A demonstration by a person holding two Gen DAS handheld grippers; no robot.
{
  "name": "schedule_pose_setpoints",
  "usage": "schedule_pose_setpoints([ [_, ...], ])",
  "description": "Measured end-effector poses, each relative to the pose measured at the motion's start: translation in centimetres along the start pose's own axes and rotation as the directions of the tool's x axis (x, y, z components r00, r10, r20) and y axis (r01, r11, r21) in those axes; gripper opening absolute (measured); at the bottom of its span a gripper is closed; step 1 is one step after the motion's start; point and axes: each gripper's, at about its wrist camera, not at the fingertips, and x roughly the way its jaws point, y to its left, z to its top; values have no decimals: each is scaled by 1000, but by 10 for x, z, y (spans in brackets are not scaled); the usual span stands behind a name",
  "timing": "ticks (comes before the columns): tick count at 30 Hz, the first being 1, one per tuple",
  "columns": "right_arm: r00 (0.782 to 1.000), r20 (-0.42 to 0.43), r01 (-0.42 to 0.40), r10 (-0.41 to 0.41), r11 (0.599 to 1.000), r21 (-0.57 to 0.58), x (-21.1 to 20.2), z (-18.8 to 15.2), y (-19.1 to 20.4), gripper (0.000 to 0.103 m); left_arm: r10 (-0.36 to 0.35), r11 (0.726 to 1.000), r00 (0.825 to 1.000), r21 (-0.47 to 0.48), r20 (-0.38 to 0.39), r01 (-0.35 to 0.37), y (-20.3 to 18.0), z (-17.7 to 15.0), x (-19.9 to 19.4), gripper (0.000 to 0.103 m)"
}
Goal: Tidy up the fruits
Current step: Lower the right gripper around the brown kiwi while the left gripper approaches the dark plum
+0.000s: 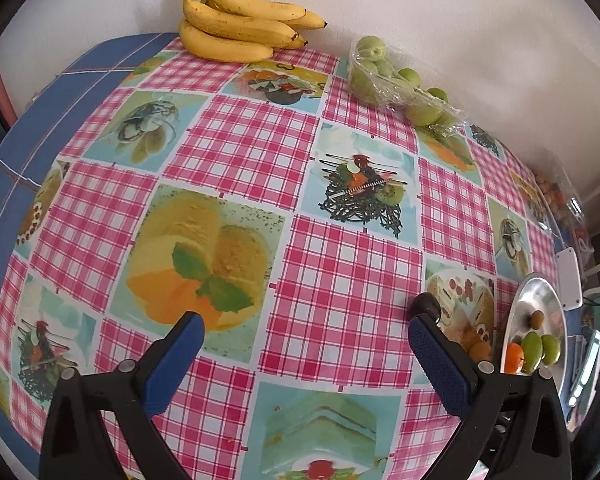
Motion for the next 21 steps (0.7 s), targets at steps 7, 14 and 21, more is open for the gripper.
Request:
schedule_pose_setpoints([
  [7,999,-37,41,-40,999,26,13,-2,-1,52,-21,999,1000,-31,-5,21,5,1,0,103],
  [14,997,-12,73,-73,995,73,9,6,-13,41,-31,998,999,-51,-12,31,7,0,1,103],
  [21,995,18,99,-102,989,114,7,13,-20,41,-42,998,999,-54,-24,41,6,1,6,103],
])
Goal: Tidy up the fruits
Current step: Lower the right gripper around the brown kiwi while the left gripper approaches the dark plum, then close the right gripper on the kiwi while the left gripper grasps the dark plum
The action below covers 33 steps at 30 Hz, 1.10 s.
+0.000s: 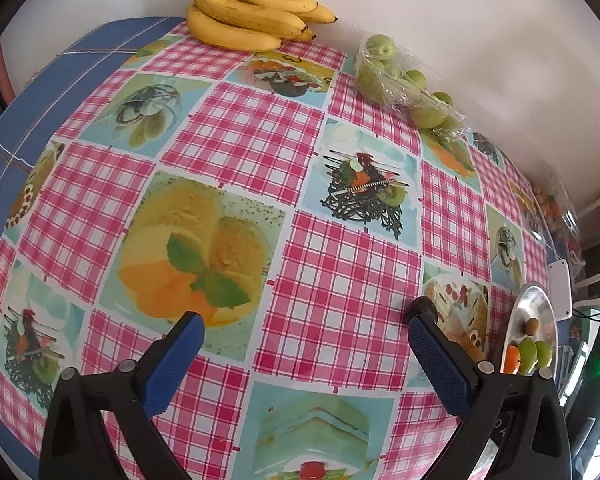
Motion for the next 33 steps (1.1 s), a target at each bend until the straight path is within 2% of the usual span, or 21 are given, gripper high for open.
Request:
schedule_pose_setpoints([
  [12,999,44,22,-23,1000,18,11,10,9,41,-24,999,1000,49,-12,25,-17,3,11,103],
  [19,999,54,6,-8,999,50,10,10,0,27,-49,995,999,85,-24,51,-37,6,26,102],
  [23,998,56,-17,14,998,55,11,13,-2,27,-64,991,997,115,-32,67,-52,6,36,101],
  [26,998,58,-32,28,998,60,10,13,-3,27,-75,988,996,132,-53,82,-63,4,45,91],
  [29,997,57,-47,43,997,64,9,14,-5,27,-74,985,996,152,-59,82,-73,2,53,90],
  [32,997,55,-56,52,996,66,8,13,-6,27,-82,983,995,162,-56,90,-79,1,58,81],
  [33,997,54,-59,56,996,66,8,12,-6,27,-84,982,995,168,-48,91,-82,2,58,75],
])
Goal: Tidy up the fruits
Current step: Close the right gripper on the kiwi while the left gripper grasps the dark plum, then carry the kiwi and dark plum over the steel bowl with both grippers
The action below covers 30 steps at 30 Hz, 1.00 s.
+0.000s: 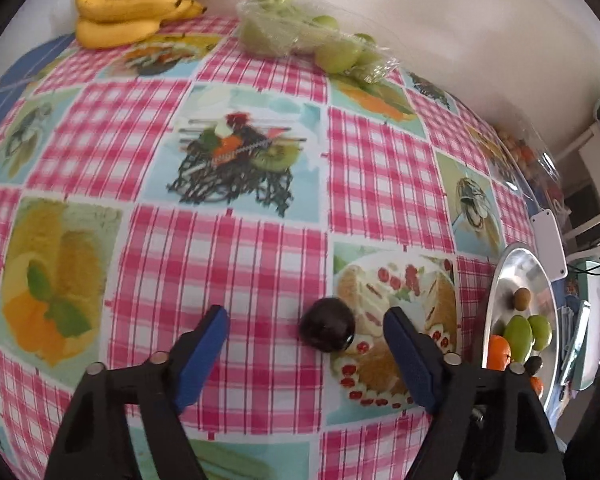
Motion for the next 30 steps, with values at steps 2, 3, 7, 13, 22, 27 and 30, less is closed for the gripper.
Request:
schedule_pose_setpoints([
  [2,1000,-1,-6,6,1000,5,-1,-1,-1,27,-19,1000,1000,0,5,19,-3,1,1,67],
  [3,1000,-2,-10,10,1000,7,-1,-1,-2,27,-18,1000,1000,4,7,18,-4,2,2,57],
  [7,1000,-6,-21,21,1000,12,-1,0,-3,26,-13,1000,1000,7,11,13,-6,1,4,31],
  [13,999,12,-50,50,999,13,-12,1,0,26,-32,999,999,-31,18,32,-1,0,-6,31],
  [22,993,57,-101,102,995,-20,-45,-2,8,26,-37,997,998,-66,51,41,6,-3,-41,31],
  [27,992,65,-108,110,993,-39,-58,-7,10,26,-41,995,998,-91,57,46,10,-8,-52,31],
  [30,992,63,-110,113,993,-46,-63,-10,9,26,-45,995,997,-90,64,50,9,-11,-59,31],
])
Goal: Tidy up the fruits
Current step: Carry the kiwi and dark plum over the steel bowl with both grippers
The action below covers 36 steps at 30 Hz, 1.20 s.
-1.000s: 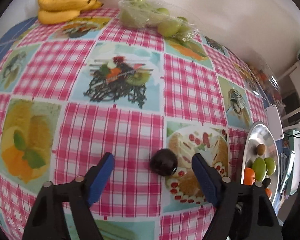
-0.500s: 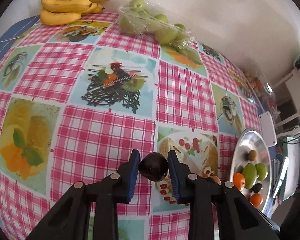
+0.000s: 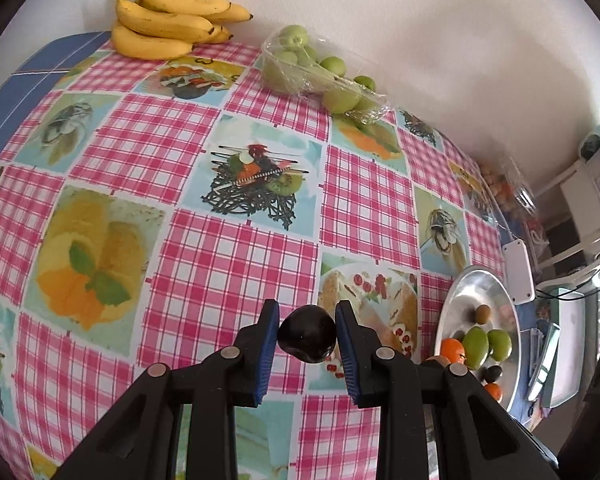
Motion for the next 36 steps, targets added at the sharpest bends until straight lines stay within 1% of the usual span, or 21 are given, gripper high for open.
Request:
schedule_pose_setpoints([
  [8,1000,0,8,-8,999,-34,-9,-4,-1,26,5,1000,1000,16,23,-5,-7,-3,-14,31],
  [15,1000,9,6,-5,999,-48,-16,-3,-4,26,18,999,999,36,35,-19,-17,-5,-17,31],
  [20,1000,8,17,-17,999,-44,-18,-2,-12,26,18,999,999,50,30,-19,-28,-10,-13,31],
  [24,1000,-1,30,-30,999,-28,-17,0,-26,26,27,996,999,79,22,-28,-40,-15,-9,31],
  [31,997,-5,82,-81,996,36,-22,3,-68,26,19,989,1000,145,1,-19,-69,-28,-1,31],
  [36,997,3,83,-83,993,90,-29,5,-95,26,6,980,1000,197,-15,-3,-93,-39,4,31],
])
